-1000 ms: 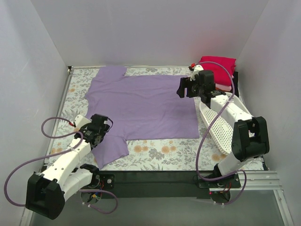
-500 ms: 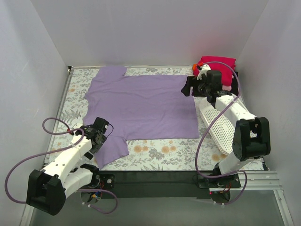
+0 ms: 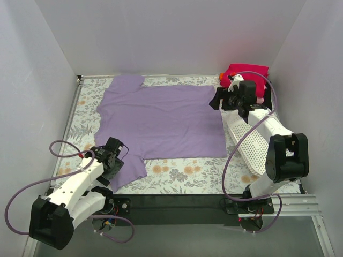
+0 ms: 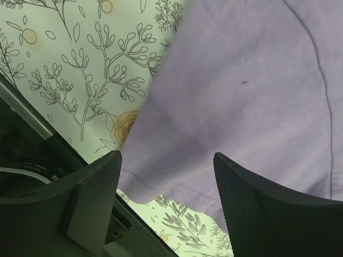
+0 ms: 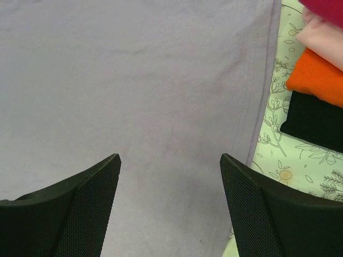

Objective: Fold and stack the t-shirts
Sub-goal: Fold the tshirt

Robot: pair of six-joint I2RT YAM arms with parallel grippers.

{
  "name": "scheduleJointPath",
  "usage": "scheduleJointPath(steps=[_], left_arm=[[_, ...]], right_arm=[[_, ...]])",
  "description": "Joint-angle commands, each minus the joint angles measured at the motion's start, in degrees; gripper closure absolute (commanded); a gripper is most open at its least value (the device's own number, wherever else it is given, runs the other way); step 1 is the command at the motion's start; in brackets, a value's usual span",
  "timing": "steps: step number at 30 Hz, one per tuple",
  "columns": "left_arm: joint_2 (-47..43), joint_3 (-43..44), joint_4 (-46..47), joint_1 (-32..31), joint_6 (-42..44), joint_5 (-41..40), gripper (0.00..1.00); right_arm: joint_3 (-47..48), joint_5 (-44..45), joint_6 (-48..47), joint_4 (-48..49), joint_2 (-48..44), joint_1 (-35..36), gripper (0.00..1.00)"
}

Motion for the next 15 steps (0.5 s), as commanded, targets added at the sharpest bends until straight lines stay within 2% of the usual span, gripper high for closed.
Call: scheduleJointPath(steps=[1, 6, 12, 15], left_arm=[[-1.4, -0.1, -0.2, -0.3, -13.8, 1.7, 0.37], [5.4, 1.6, -0.5, -0.3, -11.8, 2.2, 0.38], [5.7, 1.7, 0.6, -0.6, -10.8, 2.0, 0.41], [6.0, 1.8, 0.5, -0.6, -10.6, 2.2, 0.52]], right_arm=[[0.0, -1.9, 0.8, 2.6, -1.7, -0.4, 0.32], [-0.5, -1.6, 0.7, 2.8, -2.1, -0.6, 0.32], [-0.5, -1.7, 0.8, 2.9, -1.9, -0.8, 0.32], [-0.5, -1.8, 0.9, 3.0, -1.8, -0.9, 0.32]])
